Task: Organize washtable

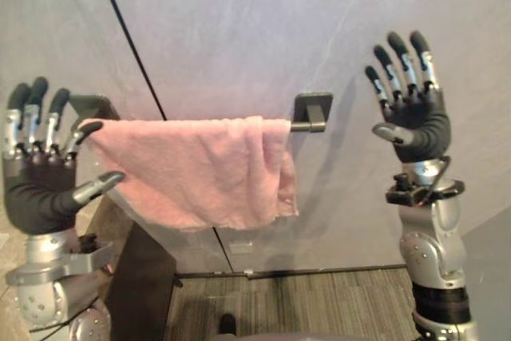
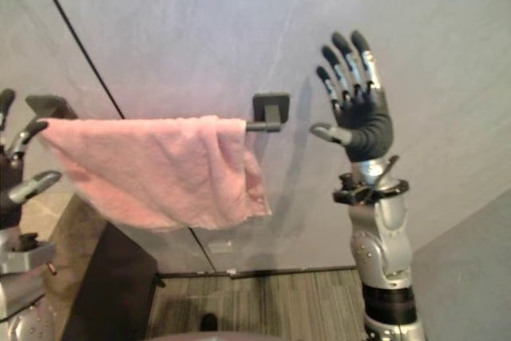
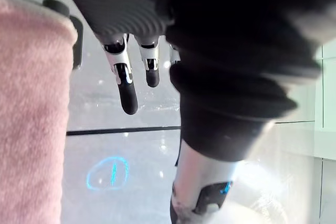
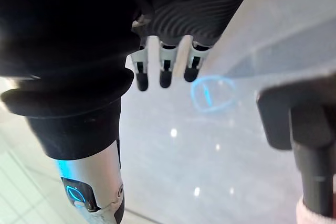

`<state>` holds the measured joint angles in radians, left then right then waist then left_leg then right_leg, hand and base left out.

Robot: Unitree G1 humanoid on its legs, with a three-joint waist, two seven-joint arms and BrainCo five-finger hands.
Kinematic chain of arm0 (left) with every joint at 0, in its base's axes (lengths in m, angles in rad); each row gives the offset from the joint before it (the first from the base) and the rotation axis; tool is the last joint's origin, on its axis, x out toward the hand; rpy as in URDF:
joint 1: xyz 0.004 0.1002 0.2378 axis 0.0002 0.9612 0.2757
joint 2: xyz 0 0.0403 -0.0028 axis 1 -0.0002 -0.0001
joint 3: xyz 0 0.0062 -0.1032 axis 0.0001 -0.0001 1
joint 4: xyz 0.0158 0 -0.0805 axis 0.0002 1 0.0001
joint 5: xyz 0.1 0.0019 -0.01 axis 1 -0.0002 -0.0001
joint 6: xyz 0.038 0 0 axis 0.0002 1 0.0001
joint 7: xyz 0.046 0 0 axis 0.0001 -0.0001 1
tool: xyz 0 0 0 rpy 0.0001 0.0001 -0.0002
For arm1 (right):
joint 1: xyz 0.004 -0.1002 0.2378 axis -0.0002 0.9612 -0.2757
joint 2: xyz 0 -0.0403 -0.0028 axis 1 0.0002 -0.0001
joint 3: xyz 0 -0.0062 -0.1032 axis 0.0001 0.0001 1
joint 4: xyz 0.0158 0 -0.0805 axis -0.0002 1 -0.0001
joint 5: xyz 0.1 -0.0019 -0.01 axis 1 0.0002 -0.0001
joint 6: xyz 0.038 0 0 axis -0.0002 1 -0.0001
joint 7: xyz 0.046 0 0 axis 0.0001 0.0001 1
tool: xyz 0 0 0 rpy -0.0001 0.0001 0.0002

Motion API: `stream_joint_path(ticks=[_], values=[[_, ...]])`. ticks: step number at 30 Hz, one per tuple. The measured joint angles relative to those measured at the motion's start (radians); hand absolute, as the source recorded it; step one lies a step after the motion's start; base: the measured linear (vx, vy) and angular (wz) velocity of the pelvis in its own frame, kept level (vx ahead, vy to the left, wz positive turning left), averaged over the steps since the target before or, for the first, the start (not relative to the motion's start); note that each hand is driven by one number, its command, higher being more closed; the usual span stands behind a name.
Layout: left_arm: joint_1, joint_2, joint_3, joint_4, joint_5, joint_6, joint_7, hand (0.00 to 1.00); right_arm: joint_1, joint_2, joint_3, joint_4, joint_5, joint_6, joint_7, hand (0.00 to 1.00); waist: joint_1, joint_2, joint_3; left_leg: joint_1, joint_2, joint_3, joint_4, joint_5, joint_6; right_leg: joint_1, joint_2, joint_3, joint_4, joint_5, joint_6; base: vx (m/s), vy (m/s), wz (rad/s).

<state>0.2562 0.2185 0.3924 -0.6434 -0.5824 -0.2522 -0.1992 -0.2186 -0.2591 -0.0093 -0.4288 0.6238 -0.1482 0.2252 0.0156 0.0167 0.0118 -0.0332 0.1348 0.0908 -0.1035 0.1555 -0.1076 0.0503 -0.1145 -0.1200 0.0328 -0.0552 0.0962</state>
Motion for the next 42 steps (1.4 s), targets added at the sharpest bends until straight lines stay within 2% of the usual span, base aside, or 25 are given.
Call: stream_joint_path(ticks=[5,10,14,17,23,30,33,40,42], values=[[-0.012,0.001,-0.072,0.027,-0.036,0.002,-0.028,0.00,-0.024,0.001,0.100,0.021,-0.002,0.000,0.043,0.00,0.000,0.001,0.001,0.006,0.000,0.014,0.000,0.000,0.000,0.000,0.000,0.011,0.000,-0.004,-0.003,-0.02,0.002,-0.05],[-0.013,0.018,-0.128,0.029,-0.059,0.007,-0.090,0.00,-0.024,-0.001,0.155,0.023,-0.006,0.003,0.088,0.00,0.000,0.002,0.002,0.007,0.001,0.019,0.000,-0.004,-0.004,-0.001,-0.001,0.013,0.000,-0.005,-0.004,0.00,0.000,-0.01],[-0.012,0.045,-0.152,0.049,-0.097,0.012,-0.144,0.00,-0.024,-0.003,0.191,0.023,-0.006,0.005,0.124,0.00,0.000,0.001,0.002,0.007,0.001,0.021,0.000,-0.003,-0.004,-0.001,-0.001,0.014,0.000,-0.004,-0.004,0.00,0.000,0.00],[-0.008,0.049,-0.158,0.063,-0.136,0.035,-0.184,0.00,-0.024,-0.005,0.218,0.023,-0.005,0.005,0.135,0.00,0.000,-0.001,0.003,0.007,0.001,0.021,0.000,-0.001,-0.001,-0.001,0.000,0.014,-0.001,-0.004,-0.004,0.00,0.000,0.00],[0.038,0.111,-0.164,0.064,-0.175,0.054,-0.253,0.00,-0.024,-0.021,0.269,0.023,0.004,0.009,0.175,0.00,0.000,-0.003,0.004,0.007,0.002,0.022,0.000,-0.001,0.000,-0.002,0.000,0.014,-0.001,-0.003,-0.002,0.00,0.000,0.00],[0.077,0.138,-0.169,0.067,-0.195,0.080,-0.259,0.00,-0.022,-0.057,0.303,0.022,0.000,0.022,0.172,0.00,0.003,-0.005,0.003,0.008,0.002,0.020,-0.001,-0.002,-0.001,0.000,0.000,0.014,0.000,-0.004,-0.003,0.00,0.000,0.00],[0.077,0.173,-0.204,0.105,-0.202,0.083,-0.260,0.00,-0.029,-0.077,0.310,0.021,-0.003,0.021,0.169,0.00,0.003,-0.005,0.003,0.014,0.002,0.021,0.000,-0.001,0.000,0.004,0.000,0.014,0.001,-0.003,-0.002,0.00,0.000,0.00],[0.077,0.197,-0.253,0.145,-0.212,0.096,-0.282,0.00,-0.063,-0.107,0.407,0.026,0.004,0.021,0.176,0.00,0.001,-0.005,0.003,0.031,0.004,0.024,0.000,-0.004,-0.005,0.018,0.001,0.017,0.003,-0.004,-0.003,-0.01,0.000,0.00],[0.077,0.210,-0.274,0.149,-0.212,0.097,-0.284,0.00,-0.062,-0.117,0.447,0.065,0.017,0.039,0.198,0.00,0.002,-0.005,0.003,0.031,0.004,0.023,0.000,-0.005,-0.004,0.018,0.001,0.018,0.005,-0.004,-0.004,-0.03,0.001,0.01]])
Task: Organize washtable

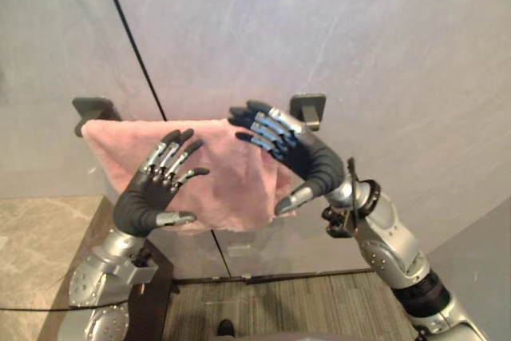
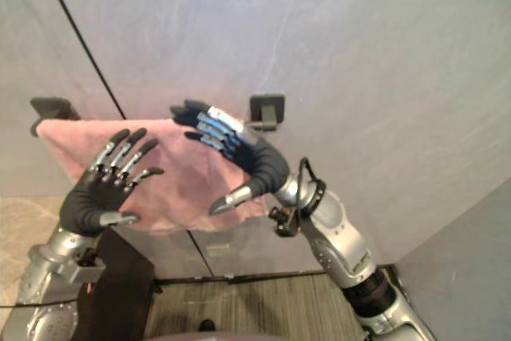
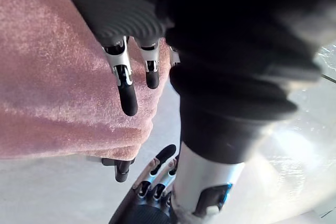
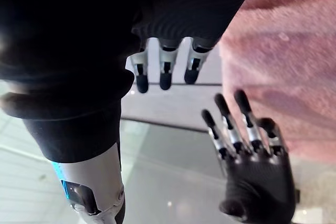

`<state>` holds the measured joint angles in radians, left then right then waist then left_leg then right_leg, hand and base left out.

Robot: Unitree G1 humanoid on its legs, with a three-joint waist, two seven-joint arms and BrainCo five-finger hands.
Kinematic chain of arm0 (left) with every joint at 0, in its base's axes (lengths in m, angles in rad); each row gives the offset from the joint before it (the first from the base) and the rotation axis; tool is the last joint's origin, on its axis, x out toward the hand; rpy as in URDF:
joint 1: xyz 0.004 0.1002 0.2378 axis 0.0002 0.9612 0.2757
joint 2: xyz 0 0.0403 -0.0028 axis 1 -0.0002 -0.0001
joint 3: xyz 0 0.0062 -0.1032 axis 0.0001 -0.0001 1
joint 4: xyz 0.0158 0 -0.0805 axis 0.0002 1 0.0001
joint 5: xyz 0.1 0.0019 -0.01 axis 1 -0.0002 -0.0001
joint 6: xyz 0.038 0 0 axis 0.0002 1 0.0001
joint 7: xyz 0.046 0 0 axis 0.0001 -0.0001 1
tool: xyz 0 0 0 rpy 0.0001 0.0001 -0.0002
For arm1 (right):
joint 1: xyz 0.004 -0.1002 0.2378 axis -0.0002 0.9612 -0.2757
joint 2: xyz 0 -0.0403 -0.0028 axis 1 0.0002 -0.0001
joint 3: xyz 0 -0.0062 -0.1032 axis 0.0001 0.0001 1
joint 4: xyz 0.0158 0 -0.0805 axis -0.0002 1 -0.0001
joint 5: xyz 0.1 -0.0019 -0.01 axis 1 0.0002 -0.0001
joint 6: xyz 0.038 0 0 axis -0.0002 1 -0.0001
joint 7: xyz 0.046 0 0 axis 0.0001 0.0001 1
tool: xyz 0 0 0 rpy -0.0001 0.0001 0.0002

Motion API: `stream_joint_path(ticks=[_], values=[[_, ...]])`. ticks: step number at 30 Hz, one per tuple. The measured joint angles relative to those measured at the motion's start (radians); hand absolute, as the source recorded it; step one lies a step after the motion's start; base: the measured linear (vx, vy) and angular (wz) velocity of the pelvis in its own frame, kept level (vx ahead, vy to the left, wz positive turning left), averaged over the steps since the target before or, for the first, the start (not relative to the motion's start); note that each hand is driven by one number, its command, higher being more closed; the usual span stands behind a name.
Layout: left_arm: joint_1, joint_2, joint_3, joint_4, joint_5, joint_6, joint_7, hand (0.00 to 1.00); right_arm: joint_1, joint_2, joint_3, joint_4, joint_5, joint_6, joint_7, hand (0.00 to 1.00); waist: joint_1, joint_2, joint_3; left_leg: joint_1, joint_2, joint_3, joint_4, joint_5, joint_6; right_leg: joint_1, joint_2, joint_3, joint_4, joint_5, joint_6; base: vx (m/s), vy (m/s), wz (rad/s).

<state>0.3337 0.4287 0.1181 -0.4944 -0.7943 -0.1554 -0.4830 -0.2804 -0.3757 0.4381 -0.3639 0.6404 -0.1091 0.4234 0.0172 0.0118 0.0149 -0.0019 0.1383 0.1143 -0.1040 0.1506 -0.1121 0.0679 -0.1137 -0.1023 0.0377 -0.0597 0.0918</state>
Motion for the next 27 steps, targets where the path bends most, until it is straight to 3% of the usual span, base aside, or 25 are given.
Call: stream_joint_path(ticks=[4,11,25,27], values=[[0.000,0.016,-0.009,0.035,0.001,0.015,-0.012,0.00,0.007,-0.012,0.066,0.065,0.018,0.047,0.037,0.00,0.000,0.000,0.000,0.000,0.000,0.000,0.000,-0.002,0.002,-0.001,0.000,0.000,0.003,0.000,0.000,0.00,0.000,0.00],[0.000,0.021,-0.051,0.035,0.005,0.016,-0.011,0.00,0.008,-0.027,0.183,0.121,0.019,0.082,0.065,0.00,0.003,0.001,0.000,-0.001,0.000,-0.001,0.000,-0.001,0.001,-0.001,0.000,0.000,0.003,0.000,0.000,0.00,0.000,0.00],[0.000,0.026,-0.080,0.073,0.021,0.016,0.011,0.00,0.008,-0.022,0.208,0.202,0.016,0.085,0.029,0.00,0.010,0.003,0.000,-0.024,-0.001,-0.016,0.000,-0.001,0.001,-0.013,0.000,-0.015,0.002,-0.009,0.007,0.00,0.000,0.02],[0.000,0.026,-0.080,0.073,0.022,0.016,0.024,0.00,0.008,-0.004,0.202,0.224,0.014,0.084,0.008,0.00,0.022,0.004,0.000,-0.034,-0.001,-0.015,0.000,0.003,0.005,-0.025,0.000,-0.014,0.002,-0.009,0.006,0.00,0.000,0.00]])
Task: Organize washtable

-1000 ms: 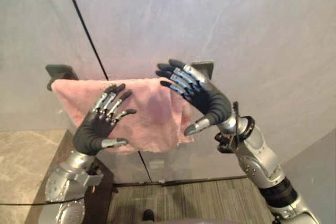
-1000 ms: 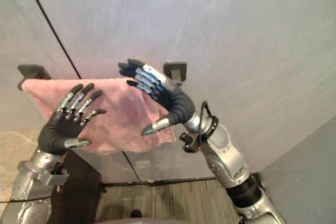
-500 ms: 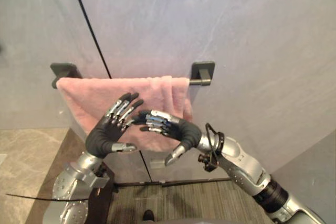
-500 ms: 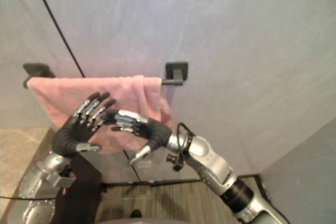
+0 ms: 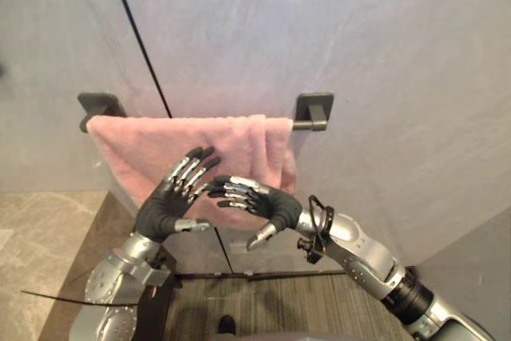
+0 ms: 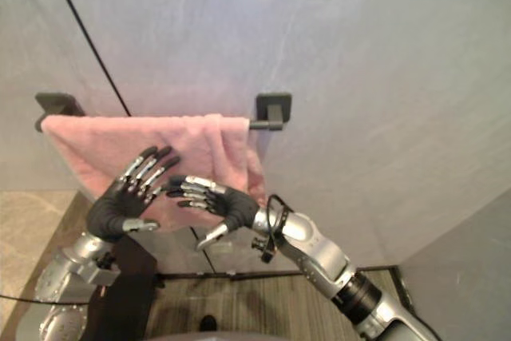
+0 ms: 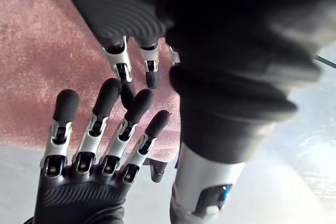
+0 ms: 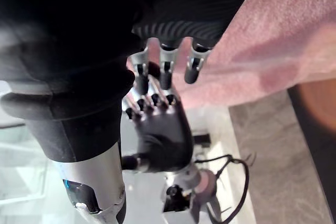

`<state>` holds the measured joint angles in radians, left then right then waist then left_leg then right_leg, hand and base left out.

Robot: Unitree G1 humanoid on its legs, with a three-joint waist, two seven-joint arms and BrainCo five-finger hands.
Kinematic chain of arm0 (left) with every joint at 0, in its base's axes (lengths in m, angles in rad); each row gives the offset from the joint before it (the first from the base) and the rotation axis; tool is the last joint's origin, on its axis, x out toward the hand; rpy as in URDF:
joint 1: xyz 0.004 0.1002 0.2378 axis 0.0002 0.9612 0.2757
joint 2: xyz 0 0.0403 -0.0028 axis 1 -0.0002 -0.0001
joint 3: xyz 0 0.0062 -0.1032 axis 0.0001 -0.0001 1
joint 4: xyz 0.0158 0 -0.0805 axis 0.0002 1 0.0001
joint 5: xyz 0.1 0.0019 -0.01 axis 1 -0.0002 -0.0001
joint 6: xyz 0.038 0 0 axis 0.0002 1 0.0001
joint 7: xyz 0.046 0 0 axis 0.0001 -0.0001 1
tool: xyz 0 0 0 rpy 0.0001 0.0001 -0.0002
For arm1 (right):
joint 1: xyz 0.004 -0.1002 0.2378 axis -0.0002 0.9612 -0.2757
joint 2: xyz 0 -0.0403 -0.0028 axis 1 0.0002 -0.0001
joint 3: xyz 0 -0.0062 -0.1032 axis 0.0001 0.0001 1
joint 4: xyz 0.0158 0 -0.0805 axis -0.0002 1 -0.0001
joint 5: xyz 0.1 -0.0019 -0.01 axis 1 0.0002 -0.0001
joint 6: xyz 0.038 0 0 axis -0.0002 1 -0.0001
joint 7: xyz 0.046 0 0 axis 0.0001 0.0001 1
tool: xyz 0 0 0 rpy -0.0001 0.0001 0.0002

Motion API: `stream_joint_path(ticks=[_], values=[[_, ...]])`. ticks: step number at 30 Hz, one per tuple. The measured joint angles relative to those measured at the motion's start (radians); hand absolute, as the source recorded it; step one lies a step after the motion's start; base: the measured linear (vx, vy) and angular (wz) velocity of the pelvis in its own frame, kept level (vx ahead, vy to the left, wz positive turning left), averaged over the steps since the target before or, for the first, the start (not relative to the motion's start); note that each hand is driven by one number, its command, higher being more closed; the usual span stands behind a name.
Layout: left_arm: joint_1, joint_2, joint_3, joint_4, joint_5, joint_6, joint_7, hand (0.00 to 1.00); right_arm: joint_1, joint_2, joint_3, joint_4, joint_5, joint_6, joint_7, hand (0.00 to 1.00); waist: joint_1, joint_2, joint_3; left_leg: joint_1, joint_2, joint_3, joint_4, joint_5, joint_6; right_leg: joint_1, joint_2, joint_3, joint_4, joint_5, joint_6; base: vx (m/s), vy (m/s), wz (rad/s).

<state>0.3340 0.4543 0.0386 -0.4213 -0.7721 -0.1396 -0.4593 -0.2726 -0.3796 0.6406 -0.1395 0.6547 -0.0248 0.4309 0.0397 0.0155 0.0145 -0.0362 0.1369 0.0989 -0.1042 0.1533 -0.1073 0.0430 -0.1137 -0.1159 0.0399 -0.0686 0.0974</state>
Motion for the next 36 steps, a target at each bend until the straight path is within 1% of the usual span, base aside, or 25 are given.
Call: stream_joint_path(ticks=[6,8,10,13,15,18,22,24,27,28,33,36], values=[[0.017,0.000,0.017,0.008,0.000,0.000,0.007,0.00,0.000,0.039,-0.035,0.049,-0.022,0.000,-0.043,0.00,0.005,0.000,0.000,-0.018,-0.001,-0.001,0.000,0.001,0.001,-0.015,0.000,-0.001,0.000,0.003,-0.003,0.01,-0.001,0.00],[0.018,0.000,0.021,0.040,0.000,0.000,0.009,0.00,-0.002,0.051,-0.067,0.059,-0.029,-0.004,-0.061,0.00,0.006,0.000,0.000,-0.023,-0.001,-0.001,0.000,0.001,0.001,-0.018,0.000,-0.003,-0.001,0.005,0.000,0.03,-0.006,0.02],[0.018,0.000,0.033,0.052,0.000,0.001,0.011,0.00,-0.004,0.060,-0.095,0.078,-0.029,-0.010,-0.063,0.00,0.006,0.000,0.000,-0.030,0.000,-0.001,0.000,0.001,0.001,-0.026,0.001,-0.003,0.001,0.005,0.000,0.00,0.000,0.00],[0.018,0.000,0.055,0.064,0.000,0.001,0.027,0.00,-0.005,0.063,-0.105,0.087,-0.030,-0.010,-0.082,0.00,0.006,0.000,0.000,-0.036,0.000,-0.001,0.000,0.001,0.001,-0.033,0.001,-0.002,0.001,0.005,0.000,0.00,0.000,0.00],[0.017,0.001,0.056,0.072,0.003,0.001,0.028,0.00,-0.005,0.079,-0.130,0.088,-0.038,-0.010,-0.087,0.00,0.006,0.000,0.000,-0.036,0.000,-0.001,0.000,0.001,0.001,-0.034,0.001,-0.003,0.001,0.005,0.000,0.00,0.000,0.00],[0.017,0.001,0.056,0.073,0.019,0.001,0.028,0.00,-0.005,0.081,-0.134,0.088,-0.045,-0.010,-0.101,0.00,0.006,0.001,0.000,-0.038,0.000,-0.001,0.000,0.001,0.001,-0.035,0.001,-0.002,0.001,0.004,-0.002,0.00,0.000,0.00],[0.017,0.001,0.059,0.078,0.038,0.001,0.030,0.00,-0.004,0.094,-0.171,0.109,-0.068,-0.010,-0.103,0.00,0.006,0.001,0.000,-0.042,0.000,0.000,0.000,0.001,0.001,-0.042,0.001,-0.001,0.001,-0.001,-0.008,-0.01,0.001,-0.01],[0.017,0.000,0.086,0.079,0.038,0.001,0.031,0.00,-0.004,0.098,-0.203,0.120,-0.068,-0.012,-0.106,0.00,0.007,0.000,0.000,-0.046,0.001,0.001,0.000,0.001,0.001,-0.047,0.001,0.001,0.001,-0.001,-0.008,0.00,0.000,0.00],[0.017,0.000,0.117,0.083,0.039,0.001,0.048,0.00,-0.003,0.099,-0.213,0.120,-0.068,-0.012,-0.107,0.00,0.006,0.000,0.000,-0.046,0.001,0.002,0.000,0.001,0.001,-0.047,0.001,0.002,0.001,0.000,-0.008,0.00,0.000,0.00],[0.017,0.000,0.129,0.099,0.040,0.000,0.048,0.00,0.002,0.101,-0.215,0.120,-0.068,-0.012,-0.105,0.00,0.007,0.000,0.000,-0.044,0.001,0.004,0.000,0.001,0.001,-0.047,0.001,0.004,0.002,0.003,-0.002,0.00,0.000,0.00],[0.017,-0.002,0.135,0.139,0.070,0.000,0.056,0.00,0.031,0.118,-0.252,0.120,-0.068,-0.012,-0.101,0.00,0.007,-0.001,0.000,-0.042,0.001,0.006,0.000,0.001,0.001,-0.047,0.001,0.005,0.008,0.003,-0.002,0.00,0.000,0.00],[0.017,-0.026,0.180,0.153,0.079,0.000,0.070,0.00,0.060,0.118,-0.289,0.120,-0.068,-0.012,-0.100,0.00,0.007,-0.001,0.001,-0.040,0.001,0.006,0.000,0.001,0.001,-0.047,0.001,0.006,0.008,0.003,-0.003,-0.01,0.002,0.00]])
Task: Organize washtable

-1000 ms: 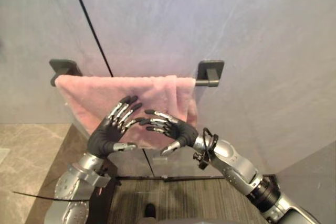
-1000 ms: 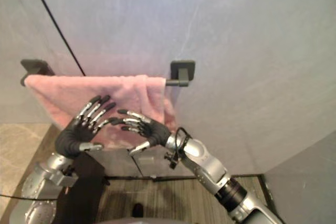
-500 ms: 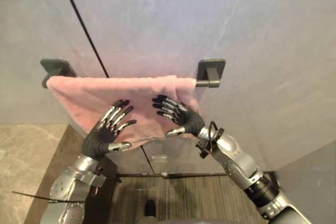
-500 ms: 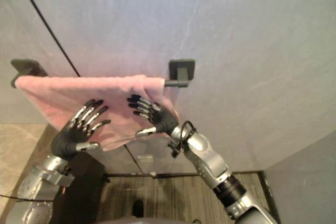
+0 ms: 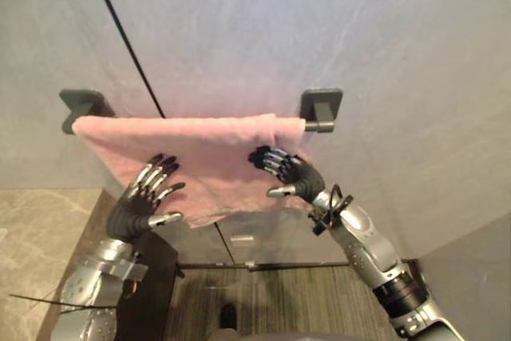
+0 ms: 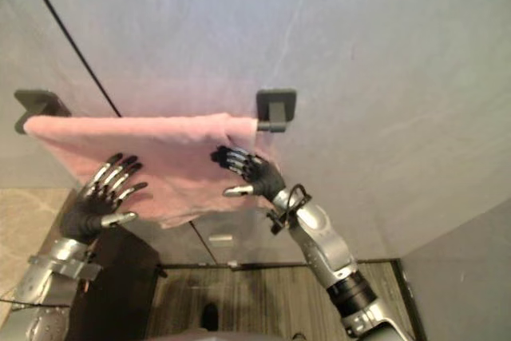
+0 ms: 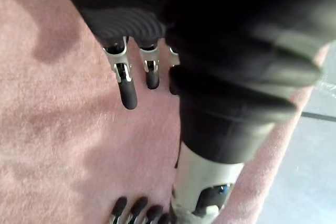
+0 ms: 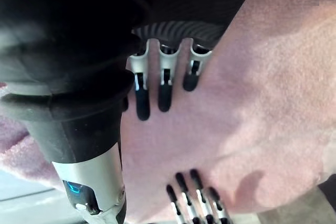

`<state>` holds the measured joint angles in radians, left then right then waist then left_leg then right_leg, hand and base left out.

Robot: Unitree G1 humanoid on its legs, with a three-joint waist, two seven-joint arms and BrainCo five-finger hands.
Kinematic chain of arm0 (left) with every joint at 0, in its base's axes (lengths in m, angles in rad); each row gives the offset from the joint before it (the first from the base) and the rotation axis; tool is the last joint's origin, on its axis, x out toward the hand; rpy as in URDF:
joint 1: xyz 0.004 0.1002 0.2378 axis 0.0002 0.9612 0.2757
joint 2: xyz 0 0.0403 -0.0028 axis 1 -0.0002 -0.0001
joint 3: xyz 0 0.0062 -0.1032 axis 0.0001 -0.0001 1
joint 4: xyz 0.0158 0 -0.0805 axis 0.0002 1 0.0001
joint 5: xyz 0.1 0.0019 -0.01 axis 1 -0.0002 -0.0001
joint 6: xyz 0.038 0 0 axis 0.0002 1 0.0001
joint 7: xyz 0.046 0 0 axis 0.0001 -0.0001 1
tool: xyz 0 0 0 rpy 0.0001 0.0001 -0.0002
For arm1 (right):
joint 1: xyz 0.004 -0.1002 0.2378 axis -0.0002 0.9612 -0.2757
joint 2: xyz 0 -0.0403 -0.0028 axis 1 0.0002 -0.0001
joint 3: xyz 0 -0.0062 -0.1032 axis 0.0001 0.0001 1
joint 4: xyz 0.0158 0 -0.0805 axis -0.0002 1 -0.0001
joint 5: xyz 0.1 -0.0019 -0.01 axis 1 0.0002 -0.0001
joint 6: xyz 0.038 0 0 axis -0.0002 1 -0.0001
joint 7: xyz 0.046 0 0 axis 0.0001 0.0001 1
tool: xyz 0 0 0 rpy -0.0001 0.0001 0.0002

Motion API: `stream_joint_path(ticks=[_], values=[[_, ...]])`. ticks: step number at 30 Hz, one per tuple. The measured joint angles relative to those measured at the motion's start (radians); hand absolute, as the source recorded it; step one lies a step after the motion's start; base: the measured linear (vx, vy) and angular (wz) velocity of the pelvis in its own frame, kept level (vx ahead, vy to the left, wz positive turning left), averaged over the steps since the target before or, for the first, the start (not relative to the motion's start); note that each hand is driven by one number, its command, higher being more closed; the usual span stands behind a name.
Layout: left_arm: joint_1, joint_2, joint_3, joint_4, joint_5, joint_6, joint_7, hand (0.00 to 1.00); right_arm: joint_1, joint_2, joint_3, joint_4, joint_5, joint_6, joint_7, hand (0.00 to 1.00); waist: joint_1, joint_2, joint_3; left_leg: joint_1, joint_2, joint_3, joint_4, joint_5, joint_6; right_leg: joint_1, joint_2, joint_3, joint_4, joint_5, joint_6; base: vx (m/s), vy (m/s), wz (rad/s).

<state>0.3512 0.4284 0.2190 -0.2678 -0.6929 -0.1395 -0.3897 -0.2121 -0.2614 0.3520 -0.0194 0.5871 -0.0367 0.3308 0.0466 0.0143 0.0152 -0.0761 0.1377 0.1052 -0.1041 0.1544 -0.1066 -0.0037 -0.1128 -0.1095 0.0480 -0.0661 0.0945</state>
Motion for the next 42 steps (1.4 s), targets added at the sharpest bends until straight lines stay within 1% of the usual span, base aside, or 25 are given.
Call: stream_joint_path(ticks=[1,3,4,5,8,12,15,24,26,30,33,34,36,42], values=[[0.000,-0.024,0.030,0.006,0.002,0.000,0.005,0.00,0.030,0.002,-0.043,-0.005,0.000,0.000,0.000,0.00,0.001,-0.001,0.001,0.000,0.000,0.000,0.000,0.000,0.000,0.000,0.000,0.000,0.000,-0.003,-0.005,0.00,0.000,0.00],[0.000,-0.024,0.030,0.007,0.003,0.000,0.006,0.00,0.030,0.002,-0.045,-0.005,0.000,0.000,0.000,0.00,0.000,-0.001,0.001,0.000,0.000,-0.001,0.000,-0.001,0.000,0.000,0.000,0.000,0.000,-0.003,-0.005,0.00,0.000,0.00],[0.000,-0.053,0.058,0.031,0.016,0.000,0.021,0.00,0.076,0.008,-0.080,-0.044,0.000,0.001,0.001,0.00,0.003,-0.003,0.003,0.000,0.000,0.000,0.000,-0.001,0.000,0.000,0.000,0.000,-0.001,-0.003,-0.005,0.00,0.000,0.00],[0.000,-0.067,0.075,0.042,0.026,0.000,0.026,0.00,0.081,0.008,-0.083,-0.046,0.001,0.001,0.002,0.00,0.003,-0.003,0.002,0.001,0.000,0.000,0.000,0.000,0.000,0.001,0.000,0.000,-0.001,-0.003,-0.005,0.00,0.000,0.00],[0.000,-0.072,0.091,0.046,0.036,0.000,0.026,0.00,0.091,0.010,-0.087,-0.046,0.001,0.002,0.003,0.00,0.002,-0.006,0.004,0.001,0.000,0.001,0.000,0.000,0.000,0.001,0.000,0.000,-0.001,-0.003,-0.004,0.00,0.000,0.00],[0.000,-0.080,0.101,0.053,0.037,0.000,0.032,0.00,0.091,0.019,-0.087,-0.046,0.004,0.004,0.007,0.00,0.000,-0.007,0.005,0.004,0.001,0.007,0.000,-0.001,0.000,0.000,0.000,0.004,-0.001,-0.001,0.000,0.00,0.000,-0.03],[0.000,-0.104,0.104,0.075,0.037,-0.001,0.043,0.00,0.091,0.019,-0.087,-0.046,0.005,0.004,0.015,0.00,0.000,-0.007,0.005,0.006,0.001,0.009,0.000,-0.001,0.000,0.000,0.000,0.006,-0.002,-0.001,-0.001,0.00,0.000,0.00],[0.000,-0.109,0.109,0.080,0.039,-0.001,0.044,0.00,0.091,0.019,-0.087,-0.046,0.015,0.006,0.024,0.00,0.000,-0.007,0.006,0.006,0.001,0.012,0.000,-0.007,-0.005,0.000,0.000,0.008,-0.006,-0.003,-0.005,0.00,0.000,0.00],[0.000,-0.109,0.113,0.080,0.039,-0.001,0.044,0.00,0.091,0.018,-0.087,-0.046,0.031,0.010,0.028,0.00,0.000,-0.007,0.006,0.006,0.001,0.012,0.000,-0.007,-0.004,0.000,0.000,0.009,-0.007,0.001,0.001,0.00,0.000,0.00],[0.000,-0.110,0.127,0.080,0.039,-0.001,0.043,0.00,0.092,0.001,-0.091,-0.051,0.056,0.019,0.058,0.00,0.000,-0.008,0.006,0.007,0.001,0.012,0.001,-0.006,-0.003,0.001,0.000,0.009,-0.008,0.001,0.001,0.00,0.000,0.00],[0.000,-0.110,0.145,0.080,0.038,-0.001,0.042,0.00,0.118,-0.049,-0.146,-0.108,0.094,0.025,0.090,0.00,0.003,-0.012,0.018,0.012,0.001,0.010,0.000,-0.007,-0.003,0.008,0.000,0.008,-0.008,0.001,0.001,0.00,0.000,0.03],[0.000,-0.110,0.147,0.081,0.038,-0.001,0.042,0.00,0.129,-0.056,-0.167,-0.119,0.106,0.024,0.089,0.00,0.003,-0.013,0.020,0.013,0.001,0.009,0.000,-0.007,-0.003,0.011,0.000,0.006,-0.009,0.001,0.001,0.00,0.000,0.04],[0.000,-0.110,0.148,0.082,0.038,-0.002,0.042,0.00,0.145,-0.065,-0.227,-0.124,0.119,0.023,0.087,0.00,0.001,-0.013,0.021,0.016,0.001,0.009,0.000,-0.007,-0.003,0.013,0.000,0.006,-0.010,0.001,0.001,0.00,0.000,0.00],[0.000,-0.114,0.166,0.082,0.038,-0.003,0.040,0.00,0.171,-0.082,-0.306,-0.125,0.118,0.014,0.087,0.00,-0.004,-0.011,0.022,0.018,0.001,0.010,0.000,-0.007,-0.003,0.014,0.000,0.008,-0.012,0.001,0.001,0.00,0.000,-0.01]])
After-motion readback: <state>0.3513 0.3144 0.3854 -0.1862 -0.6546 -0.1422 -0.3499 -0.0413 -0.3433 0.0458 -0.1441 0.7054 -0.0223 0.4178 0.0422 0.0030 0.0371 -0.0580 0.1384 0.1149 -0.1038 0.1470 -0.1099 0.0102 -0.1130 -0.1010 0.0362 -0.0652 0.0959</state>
